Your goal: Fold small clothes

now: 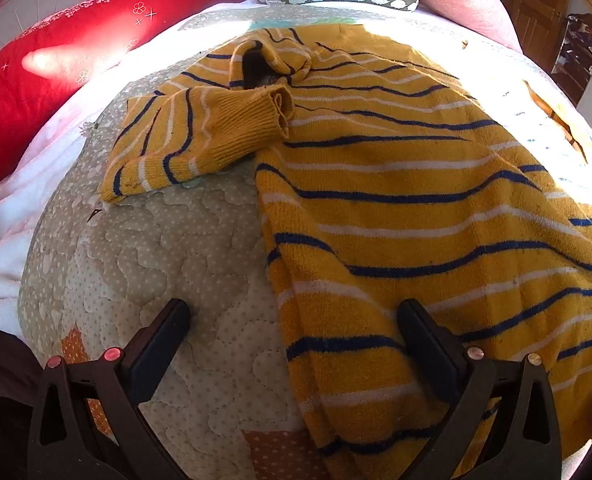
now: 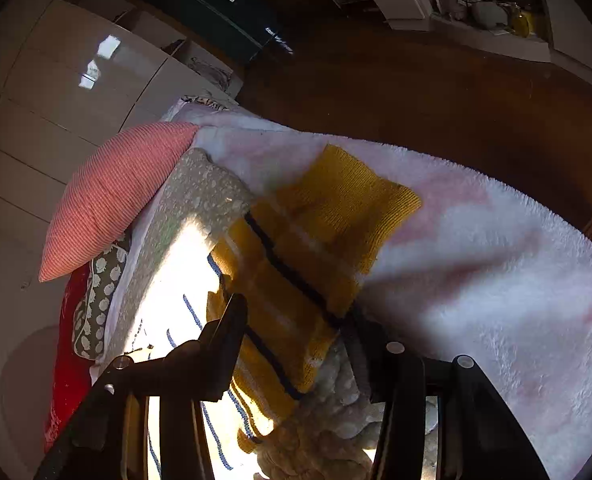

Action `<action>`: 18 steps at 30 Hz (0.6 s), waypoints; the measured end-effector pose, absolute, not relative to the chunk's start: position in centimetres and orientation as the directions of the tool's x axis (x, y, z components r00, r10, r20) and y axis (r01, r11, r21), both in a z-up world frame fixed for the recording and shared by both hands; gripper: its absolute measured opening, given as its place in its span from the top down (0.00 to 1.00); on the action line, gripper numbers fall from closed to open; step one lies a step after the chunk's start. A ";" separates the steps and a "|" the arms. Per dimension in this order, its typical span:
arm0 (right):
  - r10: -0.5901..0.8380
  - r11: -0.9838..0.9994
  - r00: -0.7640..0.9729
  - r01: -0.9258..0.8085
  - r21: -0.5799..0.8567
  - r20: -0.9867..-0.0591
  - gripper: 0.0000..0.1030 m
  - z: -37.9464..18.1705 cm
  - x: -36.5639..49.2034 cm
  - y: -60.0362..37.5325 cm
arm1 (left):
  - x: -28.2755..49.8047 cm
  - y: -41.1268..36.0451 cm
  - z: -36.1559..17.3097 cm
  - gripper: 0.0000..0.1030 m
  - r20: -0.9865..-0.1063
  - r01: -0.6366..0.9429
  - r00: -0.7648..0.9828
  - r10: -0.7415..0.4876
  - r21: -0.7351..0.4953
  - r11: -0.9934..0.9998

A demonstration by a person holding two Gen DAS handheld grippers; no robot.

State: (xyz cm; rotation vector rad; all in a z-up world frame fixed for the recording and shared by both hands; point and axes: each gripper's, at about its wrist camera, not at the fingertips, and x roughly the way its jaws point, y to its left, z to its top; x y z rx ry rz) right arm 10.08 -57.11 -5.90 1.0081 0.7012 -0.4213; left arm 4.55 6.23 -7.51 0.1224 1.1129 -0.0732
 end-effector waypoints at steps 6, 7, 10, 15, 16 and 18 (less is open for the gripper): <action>-0.072 0.635 0.714 0.571 0.520 -0.696 0.94 -0.6 11.8 -54.2 | 4.1 7.7 -4.5 0.00 -0.868 0.101 0.493 -0.066 -0.019 0.995; -0.067 0.673 0.731 0.536 0.510 -0.679 0.94 1.0 12.0 -53.0 | 4.0 8.2 -3.6 0.00 -0.853 0.095 0.517 -0.070 -0.024 0.995; -0.025 0.780 0.780 0.406 0.476 -0.625 0.94 6.4 13.5 -47.5 | 3.8 9.9 -1.4 0.00 -0.812 0.060 0.580 -0.057 -0.027 0.998; 0.147 0.877 0.804 0.163 0.452 -0.576 0.94 11.4 17.3 -34.5 | 3.6 13.7 1.2 0.00 -0.769 0.001 0.637 -0.055 -0.070 0.998; 0.181 0.889 0.793 0.121 0.442 -0.582 0.94 11.5 18.3 -31.5 | 3.4 14.6 1.4 0.00 -0.762 -0.015 0.646 -0.049 -0.076 0.997; 0.225 0.912 0.761 0.056 0.407 -0.608 0.94 10.6 20.4 -25.6 | 3.1 16.4 1.7 0.00 -0.754 -0.043 0.656 -0.040 -0.090 0.995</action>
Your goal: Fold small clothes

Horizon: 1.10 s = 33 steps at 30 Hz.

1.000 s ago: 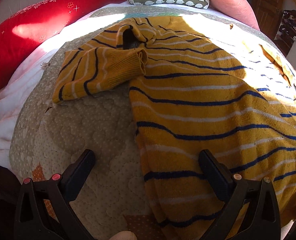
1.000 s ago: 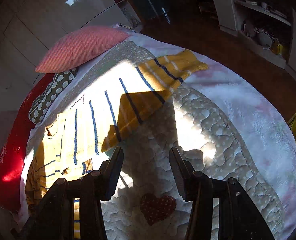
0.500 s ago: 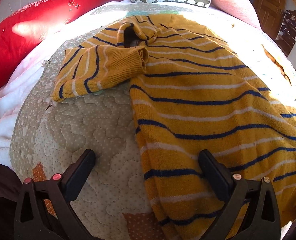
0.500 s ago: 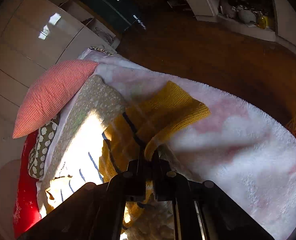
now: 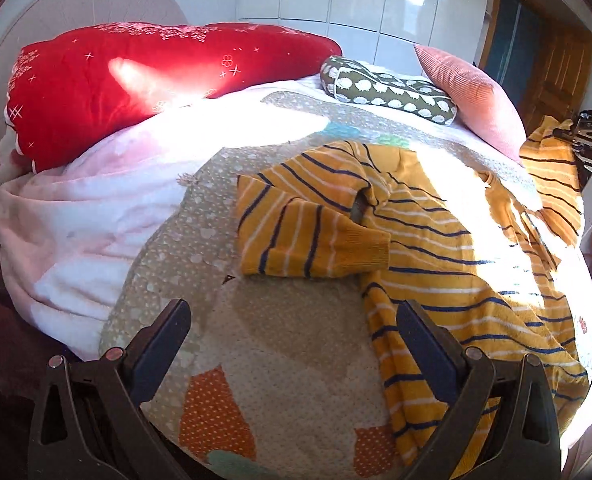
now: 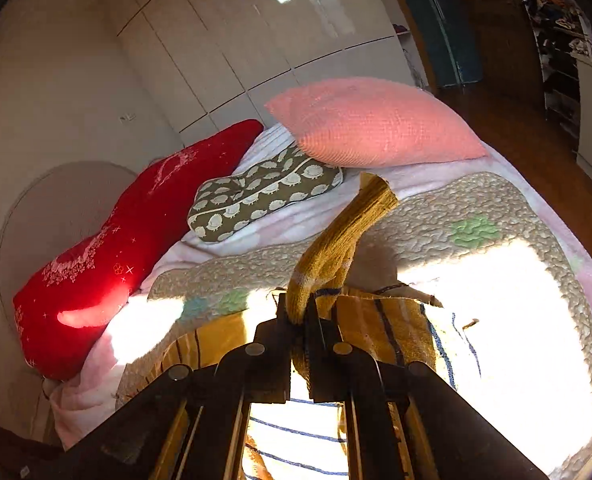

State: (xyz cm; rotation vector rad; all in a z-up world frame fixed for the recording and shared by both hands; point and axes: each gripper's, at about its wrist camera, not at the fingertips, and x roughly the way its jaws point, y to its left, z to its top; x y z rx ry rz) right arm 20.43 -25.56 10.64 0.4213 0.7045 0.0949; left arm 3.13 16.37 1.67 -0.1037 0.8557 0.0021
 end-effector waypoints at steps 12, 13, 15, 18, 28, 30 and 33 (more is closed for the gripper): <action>0.343 0.939 0.406 -0.128 0.319 -0.847 0.83 -4.9 27.1 -3.2 | 2.0 23.2 0.9 0.00 -0.752 -0.157 0.659 -0.020 -0.163 0.974; 0.370 0.929 0.383 -0.136 0.344 -0.847 0.78 -5.3 26.6 -3.1 | 1.9 23.3 0.9 0.00 -0.751 -0.156 0.660 -0.021 -0.165 0.974; 0.420 0.907 0.373 -0.162 0.388 -0.827 0.78 -4.6 25.3 -3.5 | 2.0 23.2 0.8 0.00 -0.753 -0.149 0.658 -0.027 -0.165 0.975; 0.490 0.870 0.432 -0.186 0.457 -0.757 0.74 -0.8 21.8 -6.9 | 2.0 22.6 0.8 0.00 -0.753 -0.131 0.656 -0.052 -0.181 0.975; 0.107 0.941 0.605 0.195 0.276 -0.789 0.51 2.3 4.9 -28.8 | 2.5 16.9 -0.8 0.00 -0.783 0.005 0.591 -0.195 -0.238 0.971; 0.104 0.912 0.577 0.270 0.309 -0.810 0.51 0.3 2.9 -31.8 | 2.5 15.4 -1.0 0.00 -0.790 0.027 0.577 -0.208 -0.236 0.971; 0.150 0.882 0.544 0.304 0.361 -0.825 0.51 -2.5 1.4 -33.7 | 2.0 13.5 -0.8 0.00 -0.796 0.051 0.569 -0.206 -0.216 0.975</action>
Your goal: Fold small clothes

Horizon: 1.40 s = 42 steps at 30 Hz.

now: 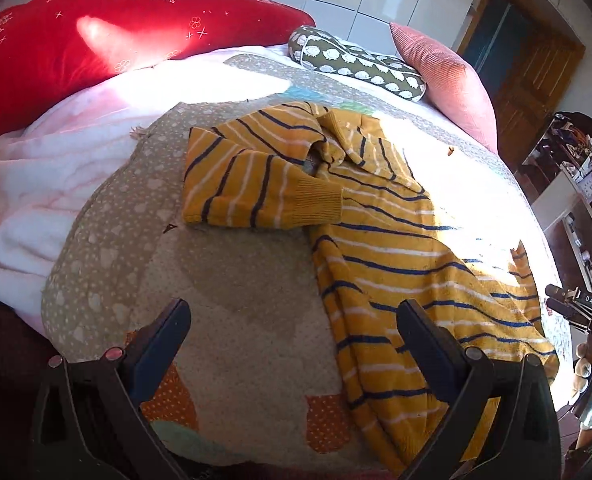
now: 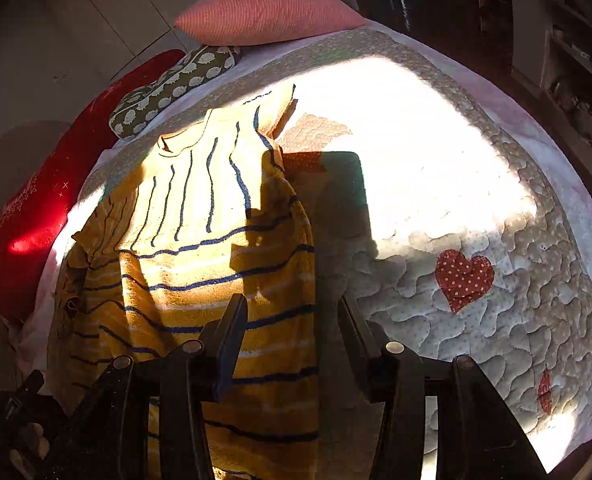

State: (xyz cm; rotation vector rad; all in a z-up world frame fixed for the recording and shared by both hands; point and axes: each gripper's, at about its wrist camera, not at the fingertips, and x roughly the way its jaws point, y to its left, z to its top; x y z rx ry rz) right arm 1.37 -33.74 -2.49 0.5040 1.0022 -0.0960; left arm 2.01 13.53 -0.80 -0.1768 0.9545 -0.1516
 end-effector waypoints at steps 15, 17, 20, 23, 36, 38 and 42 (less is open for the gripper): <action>0.043 0.949 0.664 0.206 0.238 -0.747 0.93 1.3 -6.6 -30.2 | 1.1 14.1 0.3 0.00 -0.799 0.011 0.588 -0.126 -0.148 0.989; 0.205 0.955 0.678 0.019 0.296 -0.706 0.82 2.1 -7.0 -25.8 | 1.1 14.9 0.5 0.00 -0.795 -0.011 0.594 -0.122 -0.160 0.987; 0.485 0.871 0.539 -0.231 0.433 -0.688 0.58 0.0 -6.2 -17.9 | 0.7 16.0 1.1 0.00 -0.786 -0.034 0.609 -0.107 -0.160 0.986; 0.476 0.872 0.446 -0.350 0.341 -0.758 0.58 -3.0 -5.3 -10.9 | -0.2 17.1 1.7 0.00 -0.774 -0.050 0.627 -0.092 -0.158 0.986; 0.520 0.795 0.327 -0.524 0.307 -0.789 0.92 -5.6 -6.0 -2.4 | -0.4 20.9 1.5 0.00 -0.768 -0.134 0.638 -0.062 -0.190 0.973; 0.547 0.746 0.274 -0.589 0.311 -0.791 0.90 -5.8 -6.7 -0.8 | -0.4 21.3 1.5 0.00 -0.766 -0.143 0.640 -0.061 -0.197 0.970; 0.519 0.733 0.245 -0.621 0.278 -0.819 0.83 -6.3 -6.9 0.4 | -0.4 22.0 1.6 0.00 -0.766 -0.163 0.642 -0.033 -0.179 0.970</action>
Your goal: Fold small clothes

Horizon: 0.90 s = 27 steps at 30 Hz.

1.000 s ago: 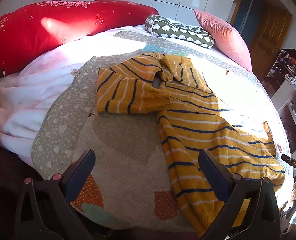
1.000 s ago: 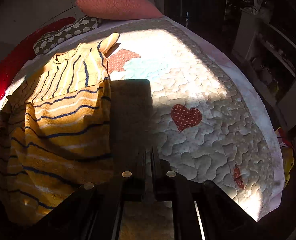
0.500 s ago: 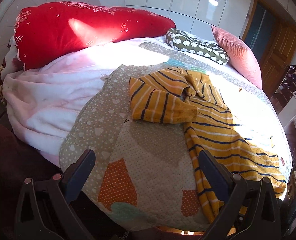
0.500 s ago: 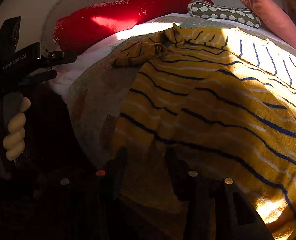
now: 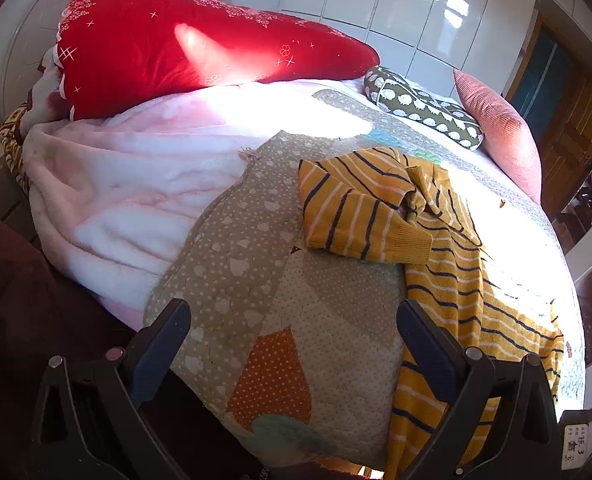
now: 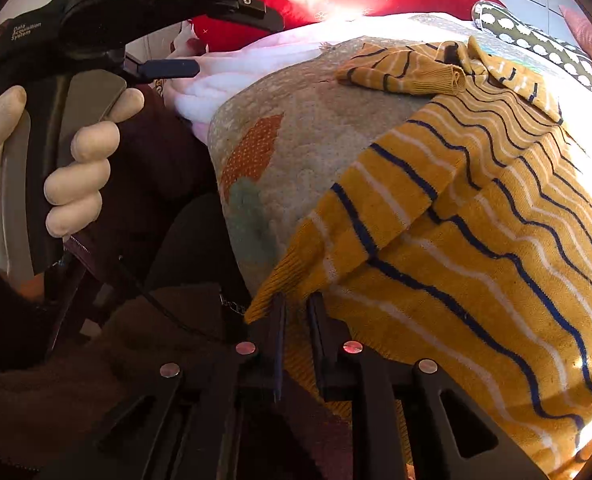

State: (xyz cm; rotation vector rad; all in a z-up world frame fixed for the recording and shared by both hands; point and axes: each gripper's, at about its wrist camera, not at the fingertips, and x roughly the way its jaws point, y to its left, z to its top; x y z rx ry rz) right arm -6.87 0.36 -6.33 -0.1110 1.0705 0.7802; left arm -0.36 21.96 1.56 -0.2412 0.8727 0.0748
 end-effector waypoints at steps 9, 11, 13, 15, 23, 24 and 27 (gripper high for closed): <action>0.608 0.748 0.335 -0.545 0.379 -0.719 0.50 0.8 -1.2 -3.8 | 1.1 23.9 0.3 0.00 -0.769 -0.216 0.640 -0.001 -0.180 0.960; 0.560 0.794 0.398 -0.506 0.336 -0.726 0.43 1.4 2.1 -3.2 | 1.4 24.3 -0.1 0.00 -0.771 -0.220 0.637 -0.023 -0.210 0.953; 0.530 0.827 0.419 -0.446 0.342 -0.737 0.43 0.9 6.1 -2.0 | 1.7 24.5 -0.4 0.00 -0.775 -0.218 0.631 -0.035 -0.220 0.951; 0.495 0.858 0.432 -0.379 0.346 -0.754 0.43 0.0 9.9 -1.3 | 1.8 24.7 -0.6 0.00 -0.775 -0.214 0.631 -0.033 -0.215 0.953; 0.385 0.910 0.341 -0.292 0.293 -0.858 0.86 -4.6 17.5 2.7 | 2.1 26.4 -0.8 0.00 -0.775 -0.236 0.631 -0.037 -0.237 0.943; 0.377 0.912 0.337 -0.296 0.283 -0.863 0.92 -4.7 17.3 3.0 | 2.2 26.5 -0.8 0.00 -0.775 -0.234 0.631 -0.037 -0.235 0.943; 0.391 0.898 0.397 -0.364 0.249 -0.830 0.92 -1.9 16.1 3.5 | 2.5 26.3 -0.6 0.00 -0.772 -0.228 0.635 -0.029 -0.223 0.948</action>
